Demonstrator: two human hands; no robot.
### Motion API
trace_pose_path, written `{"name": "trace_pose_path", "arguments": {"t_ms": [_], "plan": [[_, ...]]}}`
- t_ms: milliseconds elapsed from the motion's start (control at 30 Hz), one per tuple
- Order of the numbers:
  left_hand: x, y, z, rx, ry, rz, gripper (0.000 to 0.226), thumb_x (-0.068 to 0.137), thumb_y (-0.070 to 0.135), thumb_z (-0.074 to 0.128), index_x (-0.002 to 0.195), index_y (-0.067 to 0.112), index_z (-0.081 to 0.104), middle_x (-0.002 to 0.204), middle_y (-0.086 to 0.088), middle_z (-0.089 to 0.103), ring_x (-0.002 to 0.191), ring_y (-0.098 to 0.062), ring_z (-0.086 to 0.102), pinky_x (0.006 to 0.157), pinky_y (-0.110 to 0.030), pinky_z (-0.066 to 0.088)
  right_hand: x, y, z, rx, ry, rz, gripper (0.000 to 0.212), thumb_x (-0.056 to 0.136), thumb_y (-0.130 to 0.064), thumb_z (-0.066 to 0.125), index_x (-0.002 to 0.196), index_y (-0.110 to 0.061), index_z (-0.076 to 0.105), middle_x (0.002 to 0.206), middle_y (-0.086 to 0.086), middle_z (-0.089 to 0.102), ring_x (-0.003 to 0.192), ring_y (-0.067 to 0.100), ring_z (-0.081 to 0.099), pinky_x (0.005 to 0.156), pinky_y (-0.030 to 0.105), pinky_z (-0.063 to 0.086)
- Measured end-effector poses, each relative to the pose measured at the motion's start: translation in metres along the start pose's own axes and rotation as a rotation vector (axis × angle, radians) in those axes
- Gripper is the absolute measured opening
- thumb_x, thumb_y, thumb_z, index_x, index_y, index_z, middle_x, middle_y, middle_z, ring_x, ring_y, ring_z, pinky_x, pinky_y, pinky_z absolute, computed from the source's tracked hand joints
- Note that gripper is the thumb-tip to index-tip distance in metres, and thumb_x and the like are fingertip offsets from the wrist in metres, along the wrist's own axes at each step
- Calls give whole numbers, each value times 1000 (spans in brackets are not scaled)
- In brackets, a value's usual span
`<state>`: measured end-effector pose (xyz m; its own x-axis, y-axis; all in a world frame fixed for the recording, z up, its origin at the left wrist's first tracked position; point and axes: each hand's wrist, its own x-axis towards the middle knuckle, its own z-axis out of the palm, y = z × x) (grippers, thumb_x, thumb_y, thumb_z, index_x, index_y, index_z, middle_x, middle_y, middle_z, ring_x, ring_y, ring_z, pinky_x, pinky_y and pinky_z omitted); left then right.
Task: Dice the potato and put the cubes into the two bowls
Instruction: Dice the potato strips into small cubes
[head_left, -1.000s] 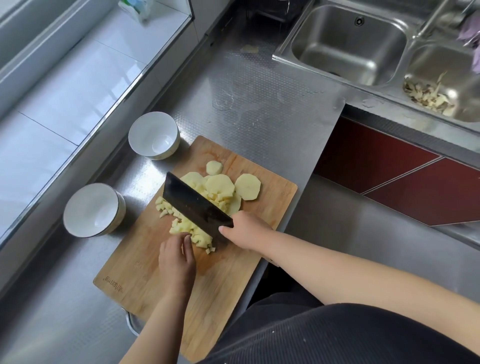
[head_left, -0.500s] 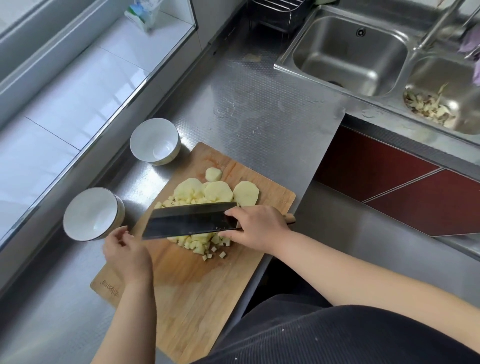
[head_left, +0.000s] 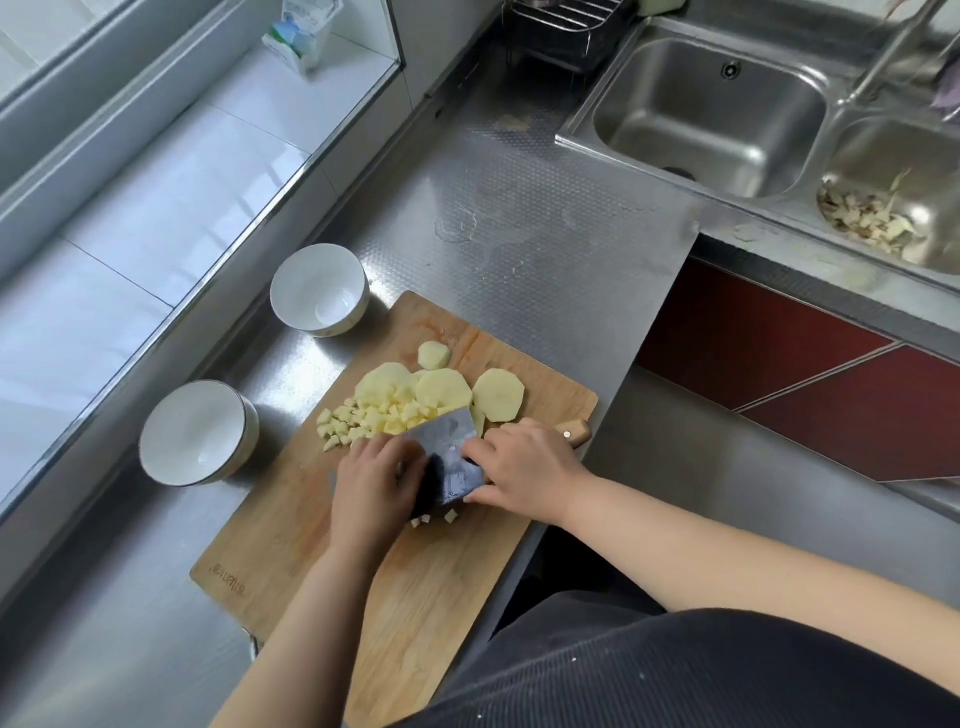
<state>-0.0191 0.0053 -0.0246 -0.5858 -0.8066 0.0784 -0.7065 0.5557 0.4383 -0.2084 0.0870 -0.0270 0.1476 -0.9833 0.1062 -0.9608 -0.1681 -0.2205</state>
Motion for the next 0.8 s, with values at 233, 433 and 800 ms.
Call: {"name": "trace_pose_path", "arguments": {"t_ms": [233, 433, 800], "plan": [[34, -2, -15, -112, 261, -388, 20, 92, 10, 55, 111, 14, 63, 109, -4, 65, 104, -26, 53, 89, -45, 45, -1, 15, -23, 131, 11, 389, 49, 83, -59, 62, 113, -22, 57, 89, -5, 68, 85, 20, 65, 71, 32, 41], [84, -10, -7, -75, 10, -476, 40, 94, 30, 58, 131, 17, 53, 136, -7, 51, 128, -27, 41, 103, -44, 37, 2, 34, -42, 389, -76, 791, 40, 93, -55, 50, 119, -25, 47, 92, -17, 57, 88, 10, 59, 63, 26, 33], [150, -45, 23, 76, -507, -633, 69, 84, 49, 66, 140, 17, 40, 140, -13, 39, 123, -32, 41, 98, -44, 45, 2, 66, -33, 446, -143, 903, 33, 97, -54, 42, 112, -25, 43, 95, -7, 64, 86, 21, 63, 63, 29, 40]]}}
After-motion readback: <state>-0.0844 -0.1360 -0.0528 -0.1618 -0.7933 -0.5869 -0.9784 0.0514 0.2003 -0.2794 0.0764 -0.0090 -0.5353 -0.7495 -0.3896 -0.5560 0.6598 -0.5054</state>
